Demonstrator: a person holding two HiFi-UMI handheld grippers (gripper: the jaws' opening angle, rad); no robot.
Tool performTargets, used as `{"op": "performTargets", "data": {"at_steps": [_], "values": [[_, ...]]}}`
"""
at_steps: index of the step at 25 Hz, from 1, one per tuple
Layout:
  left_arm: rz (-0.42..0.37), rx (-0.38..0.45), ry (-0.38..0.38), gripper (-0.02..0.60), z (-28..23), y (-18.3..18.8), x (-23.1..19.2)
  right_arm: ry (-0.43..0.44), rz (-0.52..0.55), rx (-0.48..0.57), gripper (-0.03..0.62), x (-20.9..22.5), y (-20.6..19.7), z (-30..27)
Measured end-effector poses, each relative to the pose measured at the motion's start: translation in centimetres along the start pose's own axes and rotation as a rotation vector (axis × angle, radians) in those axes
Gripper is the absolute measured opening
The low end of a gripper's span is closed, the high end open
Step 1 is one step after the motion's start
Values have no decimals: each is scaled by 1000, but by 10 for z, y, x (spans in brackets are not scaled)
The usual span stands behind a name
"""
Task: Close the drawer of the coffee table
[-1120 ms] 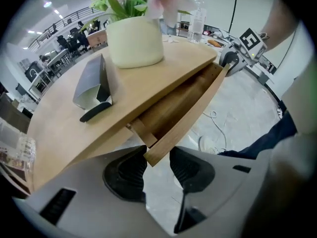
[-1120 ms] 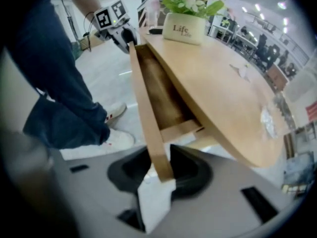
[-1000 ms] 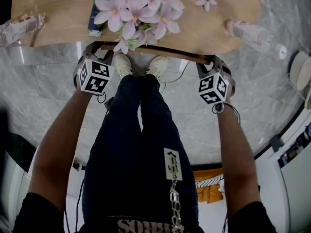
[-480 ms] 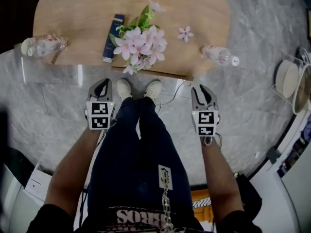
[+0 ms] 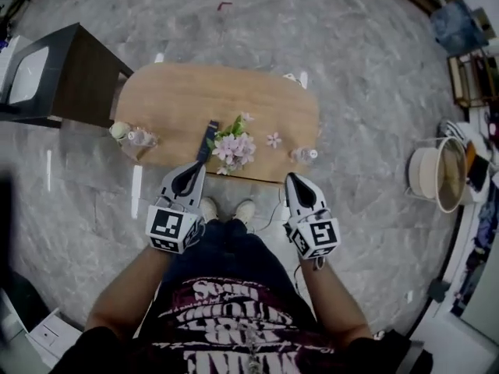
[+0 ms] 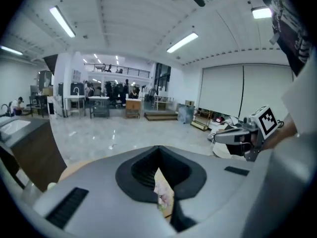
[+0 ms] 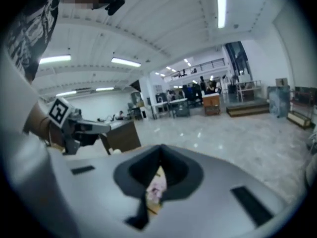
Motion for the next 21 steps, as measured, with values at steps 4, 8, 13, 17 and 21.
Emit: {"op": "performTargets", "data": {"at_steps": [4,8,13,17,21], "values": [[-95,23,56,20,26,32,-1,26,17,33,34,-17,25,19],[-125,47,79,21,36,50,-3,24,55,65,34,-24,28,27],[-173,27,20,20,31,58,-1,-29,18,43,34,-24,19,29],[-214,-1,-34,20,14,67,-14,-91,-16,36,34,-28,21,24],[-233,-16,-79,20,7,67,-31,-125,-53,39,34,-45,27,11]]}}
Point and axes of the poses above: the fingertips, and each gripper's own axes: z backward along the fingers, x to its right, y out of its top, the point moved 1 cm from there along z, backward along the fingers, and after that the axes turned 12 degrees about -y, right-handed, at the moved point
